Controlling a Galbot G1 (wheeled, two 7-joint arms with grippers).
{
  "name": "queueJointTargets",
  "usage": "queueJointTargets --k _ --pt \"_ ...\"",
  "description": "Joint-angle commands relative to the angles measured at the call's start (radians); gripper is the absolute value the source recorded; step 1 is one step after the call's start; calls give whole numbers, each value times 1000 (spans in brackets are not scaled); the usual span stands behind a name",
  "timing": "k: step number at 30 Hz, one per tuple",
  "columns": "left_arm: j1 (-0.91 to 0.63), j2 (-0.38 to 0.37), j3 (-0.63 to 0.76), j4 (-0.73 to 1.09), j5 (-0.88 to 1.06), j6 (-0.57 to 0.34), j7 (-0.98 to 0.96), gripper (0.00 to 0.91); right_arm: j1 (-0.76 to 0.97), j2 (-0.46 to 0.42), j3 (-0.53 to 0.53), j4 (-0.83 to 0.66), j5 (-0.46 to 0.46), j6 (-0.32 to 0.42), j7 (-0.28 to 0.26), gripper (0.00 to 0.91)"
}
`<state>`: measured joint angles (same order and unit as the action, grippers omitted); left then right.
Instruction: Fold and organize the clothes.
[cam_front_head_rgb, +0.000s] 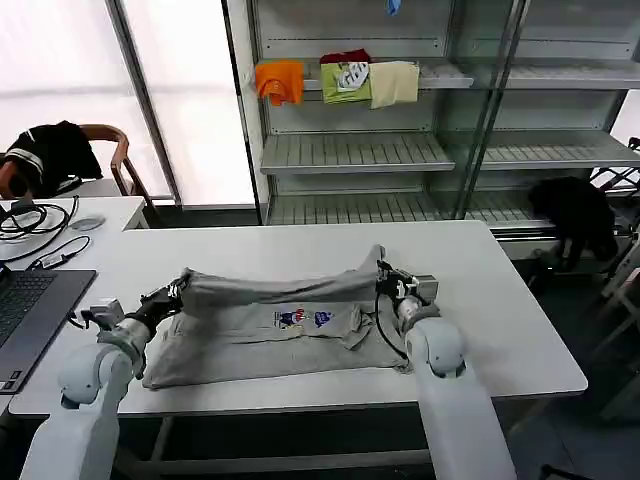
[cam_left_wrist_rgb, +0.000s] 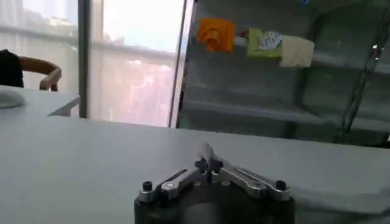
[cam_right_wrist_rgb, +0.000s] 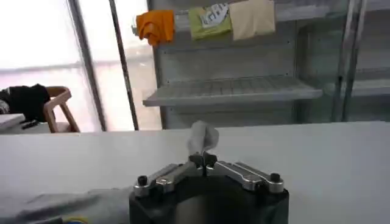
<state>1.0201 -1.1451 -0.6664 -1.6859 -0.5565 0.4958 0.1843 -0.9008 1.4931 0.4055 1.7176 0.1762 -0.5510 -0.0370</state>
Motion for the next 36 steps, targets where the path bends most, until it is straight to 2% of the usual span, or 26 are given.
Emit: queueJointTargets --k 1,10,15,16,17,18,21,22,25,28,36 --pt "156 2 -67 -116 -29 -3 11 0 -183 -17 4 157 -2 -26 -5 0" --pt "206 4 -120 -136 -52 4 27 0 -210 -13 3 158 -33 -24 -14 0" --pt "230 2 -114 -130 -2 19 37 10 -211 -10 2 152 -66 -18 -4 0" --pt "234 -2 -107 -127 13 21 37 10 -210 -9 2 153 -75 -26 4 393" --pt "235 -4 -104 -127 24 23 37 504 -210 -9 3 153 -89 -25 11 907" --pt "236 -7 -100 -129 30 29 35 907 -210 -8 3 152 -118 -22 20 907" --pt "236 -14 -90 -135 65 33 23 907 -210 -9 3 157 -204 -22 60 907" --pt "235 -16 -86 -137 77 33 16 907 -209 -9 5 163 -245 -27 97 907" --pt "241 -20 -84 -151 125 31 0 907 -208 -17 17 178 -291 -27 143 907" --pt "257 -31 -80 -170 223 20 -36 907 -206 -28 32 199 -287 -25 148 907" --pt "295 -70 -78 -186 251 26 -99 907 -153 -41 72 243 -163 -18 149 907"
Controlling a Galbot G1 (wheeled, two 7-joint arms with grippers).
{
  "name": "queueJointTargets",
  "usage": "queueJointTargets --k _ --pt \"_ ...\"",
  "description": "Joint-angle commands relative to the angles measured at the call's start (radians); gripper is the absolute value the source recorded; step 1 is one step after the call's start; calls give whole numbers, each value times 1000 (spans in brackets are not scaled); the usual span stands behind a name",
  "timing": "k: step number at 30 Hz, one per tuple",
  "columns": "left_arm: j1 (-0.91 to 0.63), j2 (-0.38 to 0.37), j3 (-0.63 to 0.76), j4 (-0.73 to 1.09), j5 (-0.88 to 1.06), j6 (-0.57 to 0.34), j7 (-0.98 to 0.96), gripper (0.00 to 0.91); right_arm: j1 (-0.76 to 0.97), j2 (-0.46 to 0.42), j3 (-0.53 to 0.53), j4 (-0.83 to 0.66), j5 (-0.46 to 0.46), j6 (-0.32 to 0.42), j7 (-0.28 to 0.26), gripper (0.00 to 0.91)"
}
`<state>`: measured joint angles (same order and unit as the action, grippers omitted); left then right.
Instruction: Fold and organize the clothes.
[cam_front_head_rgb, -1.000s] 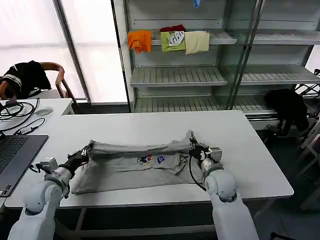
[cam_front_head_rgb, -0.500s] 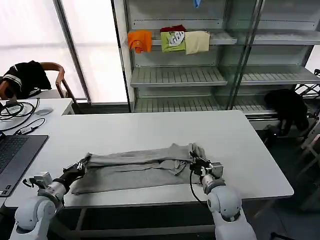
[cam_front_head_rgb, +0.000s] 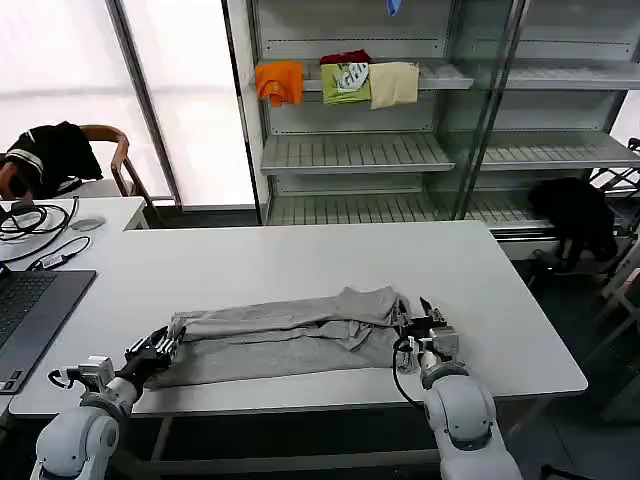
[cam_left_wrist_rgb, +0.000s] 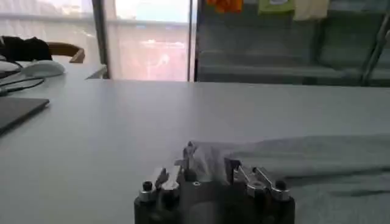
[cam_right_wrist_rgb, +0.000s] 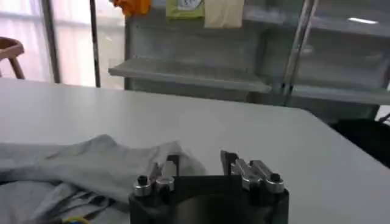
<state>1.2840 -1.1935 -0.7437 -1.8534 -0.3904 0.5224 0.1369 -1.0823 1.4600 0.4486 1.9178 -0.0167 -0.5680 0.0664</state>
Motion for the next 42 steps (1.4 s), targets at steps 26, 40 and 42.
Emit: queueJointTargets --k 26,40,42 --pt "12 -63 32 10 87 -81 -38 0 55 -5 26 30 80 -9 30 907" --pt "-37 177 -312 51 395 -217 170 0 53 15 -8 -89 180 111 -65 907" --pt "-38 226 -356 47 413 -220 187 0 61 17 -15 -99 172 113 -64 907"
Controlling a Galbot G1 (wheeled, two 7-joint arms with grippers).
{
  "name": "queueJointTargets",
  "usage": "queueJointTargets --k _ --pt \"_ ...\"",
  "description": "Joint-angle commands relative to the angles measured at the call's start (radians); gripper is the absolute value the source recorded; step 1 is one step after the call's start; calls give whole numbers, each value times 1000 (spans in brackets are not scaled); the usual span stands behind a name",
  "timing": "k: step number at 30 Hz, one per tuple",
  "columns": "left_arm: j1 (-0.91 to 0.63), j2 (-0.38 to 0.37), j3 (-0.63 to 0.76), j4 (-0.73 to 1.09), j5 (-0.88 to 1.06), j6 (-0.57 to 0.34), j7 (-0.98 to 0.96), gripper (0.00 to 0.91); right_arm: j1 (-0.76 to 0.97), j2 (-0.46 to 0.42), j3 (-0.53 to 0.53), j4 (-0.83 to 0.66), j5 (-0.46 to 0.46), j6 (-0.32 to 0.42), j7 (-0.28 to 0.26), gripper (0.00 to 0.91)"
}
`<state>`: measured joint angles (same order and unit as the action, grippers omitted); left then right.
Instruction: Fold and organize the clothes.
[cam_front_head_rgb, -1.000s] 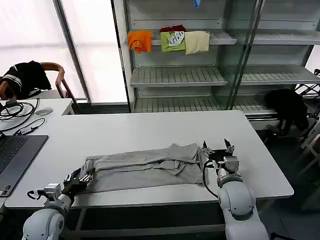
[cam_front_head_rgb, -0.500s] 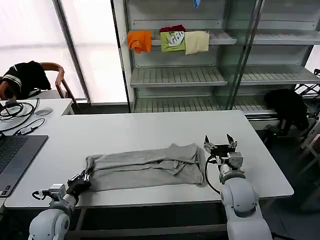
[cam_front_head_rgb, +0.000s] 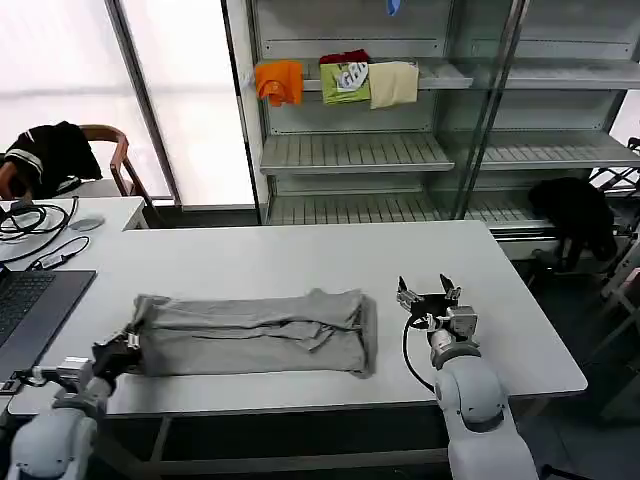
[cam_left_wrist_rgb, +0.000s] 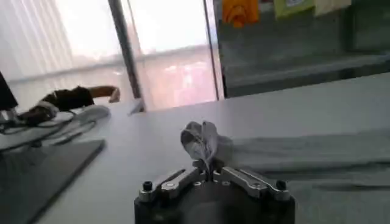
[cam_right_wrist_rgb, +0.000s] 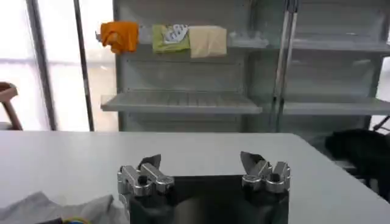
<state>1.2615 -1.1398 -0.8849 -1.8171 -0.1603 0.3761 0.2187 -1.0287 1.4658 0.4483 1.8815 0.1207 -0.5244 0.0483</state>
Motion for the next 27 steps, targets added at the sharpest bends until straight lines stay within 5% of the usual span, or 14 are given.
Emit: queueJointTargets --k 1,8,15,20,27 --pt "-17 188 -231 7 186 -74 118 0 11 11 -17 -66 36 73 -44 907" --pt "-45 193 -187 -109 186 -7 100 0 14 10 -11 -76 39 94 -39 907" --pt "-35 9 124 -346 151 115 -70 10 -15 -1 3 -80 31 112 -32 907" --pt "-55 -85 337 -348 141 183 -129 10 -31 -5 7 -77 23 123 -33 907" --pt "-81 -146 463 -273 148 201 -161 10 -40 -6 8 -76 5 140 -37 907"
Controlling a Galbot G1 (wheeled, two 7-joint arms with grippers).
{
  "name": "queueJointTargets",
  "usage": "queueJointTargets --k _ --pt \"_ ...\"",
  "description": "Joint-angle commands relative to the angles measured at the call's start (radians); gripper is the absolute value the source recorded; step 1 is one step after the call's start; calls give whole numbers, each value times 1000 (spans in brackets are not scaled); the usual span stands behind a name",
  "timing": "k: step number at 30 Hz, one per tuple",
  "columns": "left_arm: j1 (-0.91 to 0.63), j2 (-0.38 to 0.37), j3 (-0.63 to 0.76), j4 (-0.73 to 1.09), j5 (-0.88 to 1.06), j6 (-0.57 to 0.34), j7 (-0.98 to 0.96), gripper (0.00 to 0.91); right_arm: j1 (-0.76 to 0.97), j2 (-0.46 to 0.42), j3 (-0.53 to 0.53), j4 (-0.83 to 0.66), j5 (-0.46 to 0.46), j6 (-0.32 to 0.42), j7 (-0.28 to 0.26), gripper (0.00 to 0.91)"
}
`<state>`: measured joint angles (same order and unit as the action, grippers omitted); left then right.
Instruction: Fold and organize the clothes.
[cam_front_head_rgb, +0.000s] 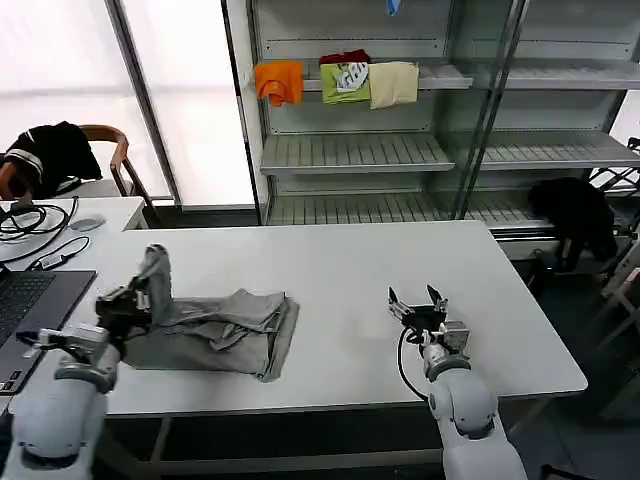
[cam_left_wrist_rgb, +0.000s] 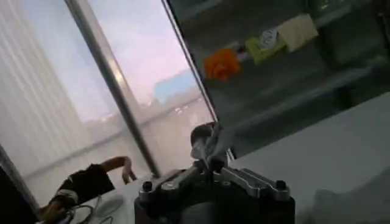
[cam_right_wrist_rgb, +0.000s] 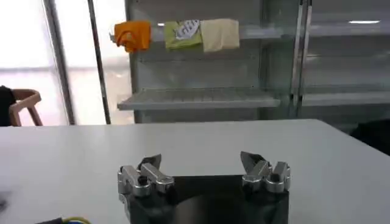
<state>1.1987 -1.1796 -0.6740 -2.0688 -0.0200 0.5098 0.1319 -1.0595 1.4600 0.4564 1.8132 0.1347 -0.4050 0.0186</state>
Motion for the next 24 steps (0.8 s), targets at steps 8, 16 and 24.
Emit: queueJointTargets --k 8,16,24 --pt "-27 -141 326 32 12 68 -128 10 -14 0 -1 -15 -26 41 -11 907" --pt "-40 -171 381 63 19 70 -142 10 -12 -7 4 -15 -27 41 -10 907" --pt "-35 -177 410 80 39 68 -135 907 -10 -2 2 -18 -35 42 -12 907"
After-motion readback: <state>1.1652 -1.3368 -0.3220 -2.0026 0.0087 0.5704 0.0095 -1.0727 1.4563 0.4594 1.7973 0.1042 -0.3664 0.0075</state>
